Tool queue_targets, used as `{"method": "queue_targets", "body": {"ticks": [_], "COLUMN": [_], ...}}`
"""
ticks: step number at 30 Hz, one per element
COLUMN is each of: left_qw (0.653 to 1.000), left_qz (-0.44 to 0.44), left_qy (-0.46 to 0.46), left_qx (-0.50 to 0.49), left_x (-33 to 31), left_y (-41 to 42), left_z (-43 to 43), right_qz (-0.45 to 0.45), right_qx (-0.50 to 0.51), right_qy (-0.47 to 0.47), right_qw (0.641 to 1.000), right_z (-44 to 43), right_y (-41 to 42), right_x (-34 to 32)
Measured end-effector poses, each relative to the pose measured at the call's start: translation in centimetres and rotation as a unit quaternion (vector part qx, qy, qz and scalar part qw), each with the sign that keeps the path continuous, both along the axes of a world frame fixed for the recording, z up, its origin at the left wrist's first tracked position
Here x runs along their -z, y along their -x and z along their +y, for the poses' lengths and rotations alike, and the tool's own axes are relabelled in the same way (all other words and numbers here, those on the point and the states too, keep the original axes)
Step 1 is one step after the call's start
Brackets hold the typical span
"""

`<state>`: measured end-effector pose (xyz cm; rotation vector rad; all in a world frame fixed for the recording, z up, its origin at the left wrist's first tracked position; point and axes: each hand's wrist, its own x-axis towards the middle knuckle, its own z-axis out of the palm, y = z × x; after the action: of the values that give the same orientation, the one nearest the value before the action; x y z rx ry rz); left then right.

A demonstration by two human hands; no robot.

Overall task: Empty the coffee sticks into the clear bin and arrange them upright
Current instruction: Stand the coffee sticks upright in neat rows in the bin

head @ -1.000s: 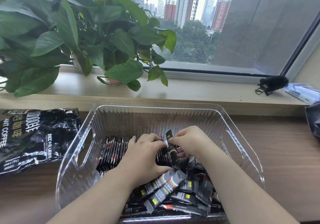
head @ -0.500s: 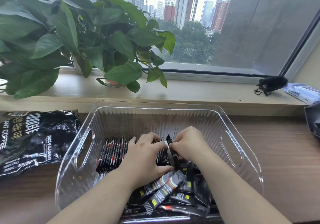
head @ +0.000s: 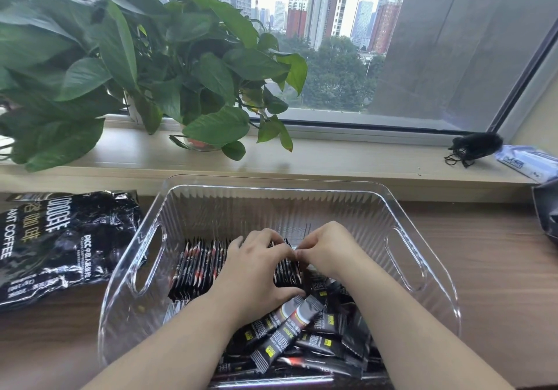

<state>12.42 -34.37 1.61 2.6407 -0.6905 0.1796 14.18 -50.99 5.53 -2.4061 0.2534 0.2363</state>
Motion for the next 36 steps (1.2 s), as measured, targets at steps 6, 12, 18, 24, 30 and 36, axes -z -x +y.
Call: {"method": "queue_targets", "body": {"ticks": [6, 12, 18, 24, 30, 36], "left_qw": [1.0, 0.999, 0.999, 0.998, 0.997, 0.995], "left_qz": [-0.002, 0.021, 0.028, 0.051, 0.067, 0.078], "left_qy": [0.0, -0.015, -0.02, -0.021, -0.036, -0.059], "left_qx": [0.008, 0.021, 0.022, 0.021, 0.026, 0.027], "left_x": [0.1, 0.1, 0.1, -0.2, -0.4, -0.5], "left_y": [0.0, 0.1, 0.1, 0.3, 0.3, 0.5], "left_z": [0.0, -0.1, -0.1, -0.1, -0.1, -0.2], "right_qz": [0.009, 0.022, 0.031, -0.085, 0.017, 0.088], "right_qx": [0.005, -0.001, -0.004, 0.063, 0.008, -0.001], "right_qy": [-0.008, -0.013, -0.015, -0.008, 0.168, 0.222], "right_qw": [1.0, 1.0, 0.999, 0.994, 0.986, 0.971], "right_z": [-0.4, -0.6, -0.7, -2.2, -2.7, -1.2], "right_y": [0.1, 0.3, 0.3, 0.5, 1.5, 2.0], "right_x": [-0.4, -1.0, -1.1, -2.7, -3.9, -2.0]}}
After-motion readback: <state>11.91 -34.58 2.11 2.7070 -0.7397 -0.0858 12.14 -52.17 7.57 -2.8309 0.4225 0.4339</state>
